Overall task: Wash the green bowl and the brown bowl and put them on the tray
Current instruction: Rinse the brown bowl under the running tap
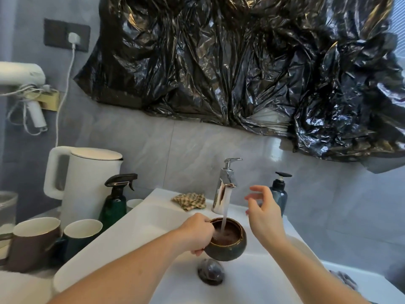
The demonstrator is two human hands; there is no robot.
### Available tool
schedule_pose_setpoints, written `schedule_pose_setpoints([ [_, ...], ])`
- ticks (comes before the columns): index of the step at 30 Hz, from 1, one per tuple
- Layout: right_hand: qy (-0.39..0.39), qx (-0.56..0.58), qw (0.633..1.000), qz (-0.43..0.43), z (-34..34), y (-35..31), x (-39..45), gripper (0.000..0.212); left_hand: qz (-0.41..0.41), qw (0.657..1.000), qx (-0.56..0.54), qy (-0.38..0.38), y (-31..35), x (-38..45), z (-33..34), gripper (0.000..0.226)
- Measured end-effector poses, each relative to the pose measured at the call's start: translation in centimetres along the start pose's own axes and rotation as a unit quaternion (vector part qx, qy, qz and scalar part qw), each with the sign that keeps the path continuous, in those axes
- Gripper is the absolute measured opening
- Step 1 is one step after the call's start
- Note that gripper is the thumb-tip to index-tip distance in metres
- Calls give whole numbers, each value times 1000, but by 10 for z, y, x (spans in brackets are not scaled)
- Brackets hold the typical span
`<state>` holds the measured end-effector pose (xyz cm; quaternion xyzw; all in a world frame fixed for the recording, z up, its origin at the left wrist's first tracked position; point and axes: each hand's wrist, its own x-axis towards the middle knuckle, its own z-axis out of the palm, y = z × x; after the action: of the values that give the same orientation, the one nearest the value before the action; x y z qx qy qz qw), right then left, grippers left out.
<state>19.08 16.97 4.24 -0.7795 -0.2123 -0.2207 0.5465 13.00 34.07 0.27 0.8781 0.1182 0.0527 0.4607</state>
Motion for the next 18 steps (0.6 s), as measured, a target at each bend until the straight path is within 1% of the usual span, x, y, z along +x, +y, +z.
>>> schedule_pose_setpoints([
  [3,35,18,999,-31,-6,-24,15,37,-14,999,-30,-4,-1,6,3,30],
  [5,26,-11,998,-56,-5,-37,29,46,-24,999,-28,-9,-2,8,6,32],
  [7,-1,-59,995,-75,-2,-46,43,50,-32,999,-28,-12,-3,9,7,31],
  [10,-52,-118,987,-100,7,-59,57,50,-35,999,-23,-16,-3,7,7,32],
  [13,-82,-128,984,-93,18,-65,59,50,-22,1000,-9,-10,-1,2,5,33],
  [18,-65,-115,987,-86,28,-60,53,47,-34,999,15,-13,5,-9,1,37],
])
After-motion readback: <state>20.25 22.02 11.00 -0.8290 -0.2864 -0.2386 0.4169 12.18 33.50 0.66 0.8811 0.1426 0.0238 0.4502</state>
